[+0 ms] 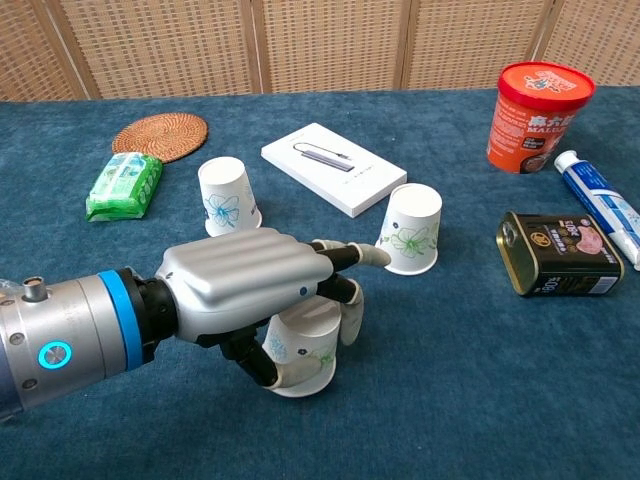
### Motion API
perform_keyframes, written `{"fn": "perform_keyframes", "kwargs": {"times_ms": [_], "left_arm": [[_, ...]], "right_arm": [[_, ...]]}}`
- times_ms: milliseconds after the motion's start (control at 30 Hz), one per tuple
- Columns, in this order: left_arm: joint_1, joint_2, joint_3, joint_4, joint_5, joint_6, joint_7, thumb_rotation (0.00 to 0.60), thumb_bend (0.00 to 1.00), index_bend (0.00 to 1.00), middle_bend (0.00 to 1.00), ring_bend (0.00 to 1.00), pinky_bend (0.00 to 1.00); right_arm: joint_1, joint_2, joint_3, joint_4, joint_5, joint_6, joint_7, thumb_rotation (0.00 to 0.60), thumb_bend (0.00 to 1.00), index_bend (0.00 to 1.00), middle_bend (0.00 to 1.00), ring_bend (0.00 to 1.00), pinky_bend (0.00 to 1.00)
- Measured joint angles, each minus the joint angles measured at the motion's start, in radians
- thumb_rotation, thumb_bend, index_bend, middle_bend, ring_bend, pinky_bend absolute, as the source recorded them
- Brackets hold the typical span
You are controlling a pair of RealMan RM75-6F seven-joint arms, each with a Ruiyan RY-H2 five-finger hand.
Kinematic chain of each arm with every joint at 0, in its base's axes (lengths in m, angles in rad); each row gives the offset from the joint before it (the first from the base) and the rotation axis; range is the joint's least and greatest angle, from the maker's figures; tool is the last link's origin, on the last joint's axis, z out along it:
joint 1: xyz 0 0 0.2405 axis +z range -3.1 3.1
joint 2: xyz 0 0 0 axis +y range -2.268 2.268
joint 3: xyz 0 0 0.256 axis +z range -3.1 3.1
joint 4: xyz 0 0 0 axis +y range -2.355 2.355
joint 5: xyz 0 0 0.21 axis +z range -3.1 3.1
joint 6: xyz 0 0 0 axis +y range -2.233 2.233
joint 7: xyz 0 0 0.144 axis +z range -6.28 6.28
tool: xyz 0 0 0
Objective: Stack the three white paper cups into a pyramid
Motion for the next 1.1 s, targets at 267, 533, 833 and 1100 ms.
{"fn": "perform_keyframes", "kwargs": {"times_ms": [267, 533, 833, 1100], "left_arm": [[0.004, 0.023, 0.009, 0.000, 0.016, 0.028, -0.024, 0.600, 0.46, 0.44, 0.11, 0.16, 0.60], [0.031, 0.115, 0.011, -0.004, 0.054, 0.093, -0.094, 0.600, 0.46, 0.44, 0.11, 0.16, 0.59], [0.042, 0.121, -0.020, 0.066, 0.076, 0.134, -0.194, 0.600, 0.46, 0.41, 0.09, 0.14, 0.58], [0.017, 0.029, -0.067, 0.159, 0.066, 0.135, -0.210, 0.600, 0.46, 0.39, 0.08, 0.14, 0.57]], "right_arm": [[-0.011, 0.002, 0.008, -0.001, -0.002, -0.006, 0.004, 0.600, 0.49, 0.05, 0.00, 0.00, 0.24], [-0.012, -0.001, 0.020, 0.000, -0.003, -0.018, 0.005, 0.600, 0.49, 0.05, 0.00, 0.00, 0.24], [-0.012, -0.006, 0.028, -0.002, 0.004, -0.032, -0.002, 0.600, 0.49, 0.05, 0.00, 0.00, 0.24], [-0.019, -0.003, 0.032, -0.005, 0.009, -0.034, -0.003, 0.600, 0.49, 0.05, 0.00, 0.00, 0.24]]}}
